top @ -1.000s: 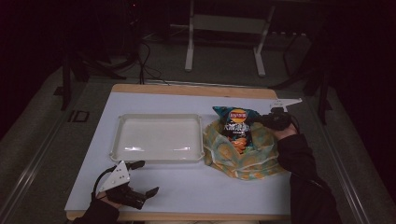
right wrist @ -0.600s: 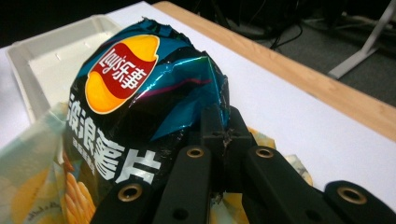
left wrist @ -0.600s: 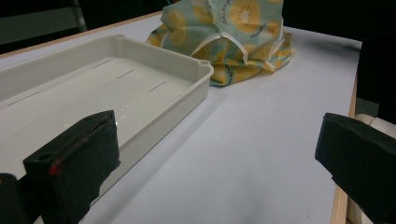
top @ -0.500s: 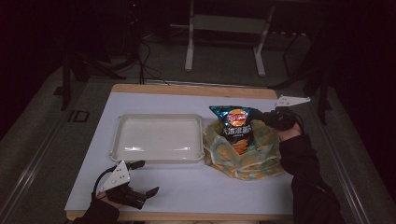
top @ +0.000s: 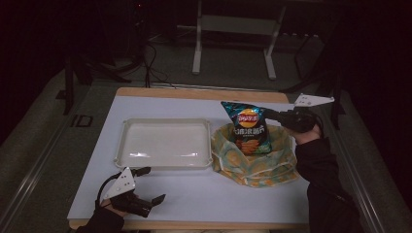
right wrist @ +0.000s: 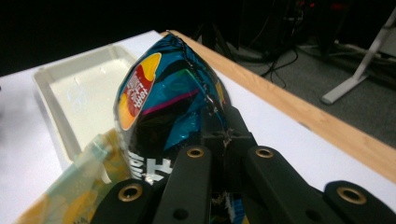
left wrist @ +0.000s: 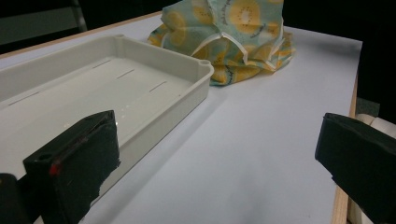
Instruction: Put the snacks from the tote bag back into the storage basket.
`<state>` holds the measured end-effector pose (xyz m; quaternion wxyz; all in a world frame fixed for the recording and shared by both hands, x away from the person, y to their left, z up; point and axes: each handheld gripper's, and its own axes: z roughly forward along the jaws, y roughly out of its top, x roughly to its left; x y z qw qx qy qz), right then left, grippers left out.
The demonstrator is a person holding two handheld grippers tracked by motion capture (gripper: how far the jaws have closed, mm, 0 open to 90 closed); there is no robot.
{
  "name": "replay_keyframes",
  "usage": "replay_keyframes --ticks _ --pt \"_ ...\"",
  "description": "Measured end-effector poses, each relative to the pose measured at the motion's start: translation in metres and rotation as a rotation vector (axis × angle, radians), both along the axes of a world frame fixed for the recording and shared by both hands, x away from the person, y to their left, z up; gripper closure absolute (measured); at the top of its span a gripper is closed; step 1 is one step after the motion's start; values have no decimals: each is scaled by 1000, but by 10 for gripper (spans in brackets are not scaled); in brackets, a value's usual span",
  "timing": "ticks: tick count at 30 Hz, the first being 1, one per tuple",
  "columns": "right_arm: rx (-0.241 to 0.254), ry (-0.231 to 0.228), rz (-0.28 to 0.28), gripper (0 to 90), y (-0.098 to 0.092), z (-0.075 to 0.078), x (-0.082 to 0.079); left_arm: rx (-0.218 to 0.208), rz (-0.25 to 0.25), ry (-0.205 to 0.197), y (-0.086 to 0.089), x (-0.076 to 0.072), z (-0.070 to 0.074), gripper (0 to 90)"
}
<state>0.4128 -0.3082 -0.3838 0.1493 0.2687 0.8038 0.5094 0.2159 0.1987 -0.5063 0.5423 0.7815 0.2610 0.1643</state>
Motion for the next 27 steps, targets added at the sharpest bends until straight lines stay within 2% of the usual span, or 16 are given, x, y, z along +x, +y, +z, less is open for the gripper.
replay_keyframes --ticks 5,14,18,27 --pt "4 -23 -14 900 -4 13 -3 0 -1 0 0 0 0 3" --pt "40 -64 -31 900 -12 43 -10 3 -1 0 -1 0 0 3" --pt "35 -96 -37 900 -9 58 -13 5 -1 -1 -1 0 0 3" --pt "43 -133 -60 900 0 91 -16 9 -2 -6 -1 -1 0 3"
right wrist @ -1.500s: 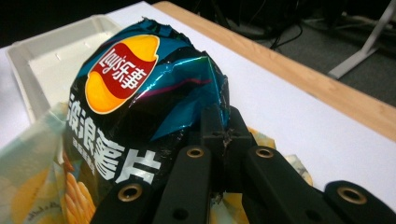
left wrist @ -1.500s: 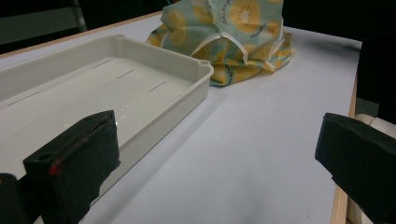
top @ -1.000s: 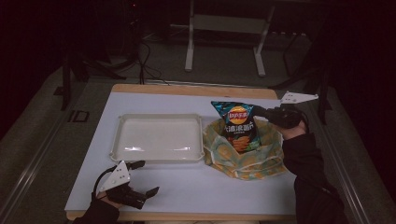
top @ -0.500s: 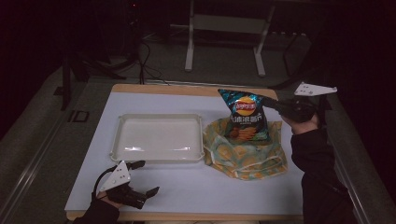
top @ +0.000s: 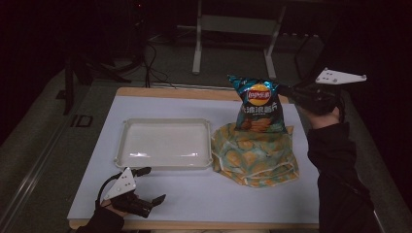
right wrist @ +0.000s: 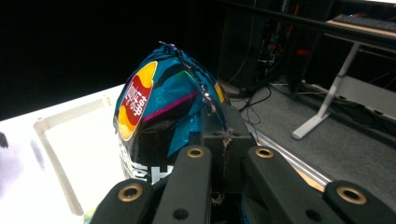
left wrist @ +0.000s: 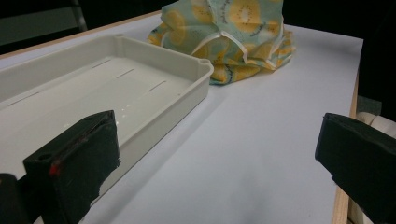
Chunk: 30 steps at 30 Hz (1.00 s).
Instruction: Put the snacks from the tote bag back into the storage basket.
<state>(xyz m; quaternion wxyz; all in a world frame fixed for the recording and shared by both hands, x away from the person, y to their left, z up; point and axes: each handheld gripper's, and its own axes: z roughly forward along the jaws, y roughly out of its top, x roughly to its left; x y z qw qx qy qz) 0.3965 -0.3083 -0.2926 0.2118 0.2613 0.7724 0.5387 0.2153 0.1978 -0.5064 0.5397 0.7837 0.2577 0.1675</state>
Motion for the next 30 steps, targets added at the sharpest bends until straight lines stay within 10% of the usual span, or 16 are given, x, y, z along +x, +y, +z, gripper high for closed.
replay_keyframes --ticks 30 --pt "3 -15 88 900 101 25 1 7 -1 -12 1 -1 -1 3"
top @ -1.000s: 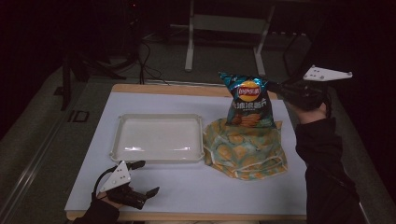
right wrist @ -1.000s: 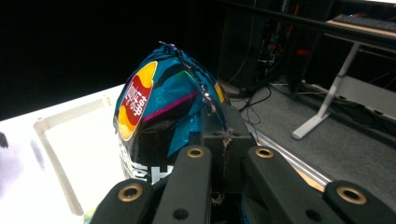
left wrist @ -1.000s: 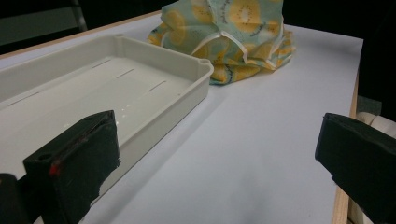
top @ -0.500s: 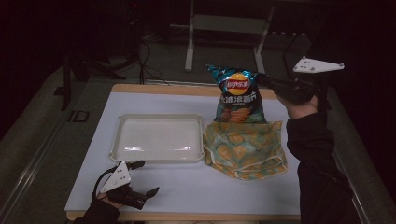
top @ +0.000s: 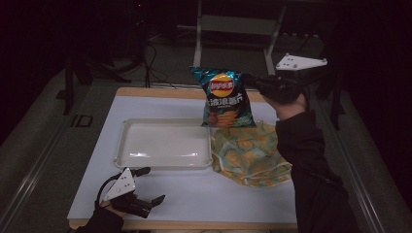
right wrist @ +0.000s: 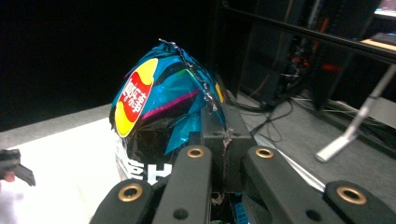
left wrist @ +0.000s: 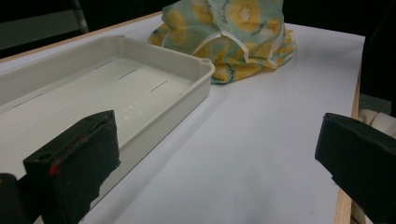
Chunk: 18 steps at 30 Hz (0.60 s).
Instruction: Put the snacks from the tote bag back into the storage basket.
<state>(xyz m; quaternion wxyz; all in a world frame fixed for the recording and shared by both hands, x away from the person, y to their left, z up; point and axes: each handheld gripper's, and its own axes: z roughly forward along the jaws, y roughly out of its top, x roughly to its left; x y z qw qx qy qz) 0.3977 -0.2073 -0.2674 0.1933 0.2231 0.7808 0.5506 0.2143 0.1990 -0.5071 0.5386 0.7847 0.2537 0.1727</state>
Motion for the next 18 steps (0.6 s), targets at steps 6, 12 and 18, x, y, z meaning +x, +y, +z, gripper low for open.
replay_keyframes --ticks 6,12,18 --pt "15 11 18 900 25 -3 0 -7 2 0 0 0 1 3" --pt "59 17 38 900 47 -8 -2 -6 -1 -1 0 -1 1 3" --pt "71 21 57 900 68 -12 -3 -4 1 -6 0 -1 1 3"
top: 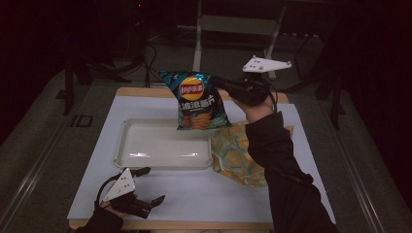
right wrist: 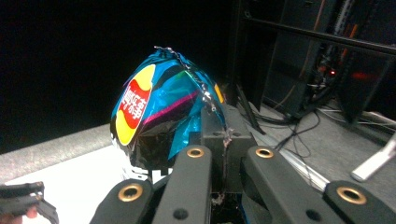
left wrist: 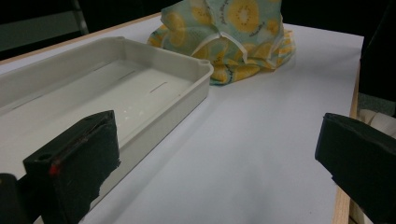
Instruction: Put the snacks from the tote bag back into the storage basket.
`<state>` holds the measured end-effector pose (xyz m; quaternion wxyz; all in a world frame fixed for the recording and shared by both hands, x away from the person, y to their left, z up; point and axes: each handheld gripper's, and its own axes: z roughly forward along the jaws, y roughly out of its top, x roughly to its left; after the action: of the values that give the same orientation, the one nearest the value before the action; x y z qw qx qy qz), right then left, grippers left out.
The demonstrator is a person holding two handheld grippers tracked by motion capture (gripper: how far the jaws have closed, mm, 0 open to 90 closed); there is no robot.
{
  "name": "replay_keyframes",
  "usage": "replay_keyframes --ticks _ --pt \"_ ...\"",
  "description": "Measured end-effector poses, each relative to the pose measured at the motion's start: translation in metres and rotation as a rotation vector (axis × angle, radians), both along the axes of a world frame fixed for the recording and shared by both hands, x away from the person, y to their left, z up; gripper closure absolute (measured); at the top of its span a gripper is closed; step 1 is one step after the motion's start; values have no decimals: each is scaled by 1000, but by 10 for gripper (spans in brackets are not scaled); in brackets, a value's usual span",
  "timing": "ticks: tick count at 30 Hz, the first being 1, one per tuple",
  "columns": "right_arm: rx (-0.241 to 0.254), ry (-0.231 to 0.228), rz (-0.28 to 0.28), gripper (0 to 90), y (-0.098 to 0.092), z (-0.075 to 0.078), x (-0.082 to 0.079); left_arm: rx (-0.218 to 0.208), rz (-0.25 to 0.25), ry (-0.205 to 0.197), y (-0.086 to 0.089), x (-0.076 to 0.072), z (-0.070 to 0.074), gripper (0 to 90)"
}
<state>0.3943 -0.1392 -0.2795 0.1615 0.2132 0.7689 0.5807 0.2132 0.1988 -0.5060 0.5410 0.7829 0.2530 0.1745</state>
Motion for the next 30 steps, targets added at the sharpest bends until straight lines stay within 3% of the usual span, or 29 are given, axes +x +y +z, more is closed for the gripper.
replay_keyframes --ticks 5,10,15,20,22,30 --pt "11 11 18 900 21 -3 -2 7 -3 -1 1 0 0 3" --pt "30 9 35 900 37 -4 -4 -18 7 -1 3 0 1 3" --pt "50 24 42 900 50 -9 -5 3 7 22 2 0 0 2" --pt "54 42 46 900 63 -25 -6 -8 30 10 4 0 2 2" --pt "56 49 46 900 67 -32 -6 6 51 28 4 1 2 2" --pt "47 90 41 900 80 -61 -7 -1 58 14 5 0 2 2"
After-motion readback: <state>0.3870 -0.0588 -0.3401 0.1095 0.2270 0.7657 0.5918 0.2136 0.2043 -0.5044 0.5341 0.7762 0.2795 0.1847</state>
